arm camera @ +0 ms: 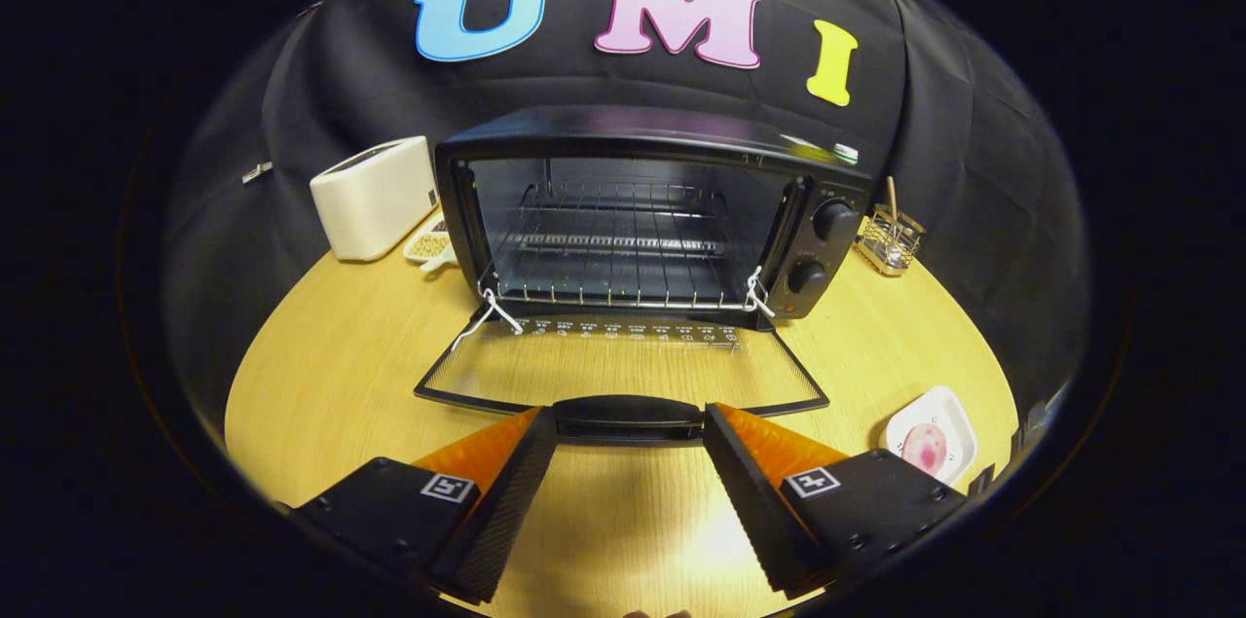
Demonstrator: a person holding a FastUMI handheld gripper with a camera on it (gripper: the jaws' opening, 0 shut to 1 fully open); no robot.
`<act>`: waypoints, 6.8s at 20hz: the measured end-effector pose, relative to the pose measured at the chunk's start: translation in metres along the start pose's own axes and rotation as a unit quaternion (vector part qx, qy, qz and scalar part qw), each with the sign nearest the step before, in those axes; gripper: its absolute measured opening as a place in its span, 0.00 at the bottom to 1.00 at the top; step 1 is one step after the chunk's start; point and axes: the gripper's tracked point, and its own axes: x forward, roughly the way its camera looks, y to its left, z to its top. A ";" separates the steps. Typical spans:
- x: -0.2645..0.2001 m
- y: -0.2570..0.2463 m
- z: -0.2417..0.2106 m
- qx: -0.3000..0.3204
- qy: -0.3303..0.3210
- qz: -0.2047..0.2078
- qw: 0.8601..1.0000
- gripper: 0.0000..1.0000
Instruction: Open the toaster oven, put the food inside, and close the toaster oven door.
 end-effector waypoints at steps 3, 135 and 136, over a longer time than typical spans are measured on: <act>0.001 0.001 -0.017 -0.002 0.015 0.007 1.000 0.99; 0.113 -0.026 0.095 0.735 0.022 -0.012 0.677 0.68; 0.107 -0.025 0.091 0.733 0.030 -0.012 0.679 0.84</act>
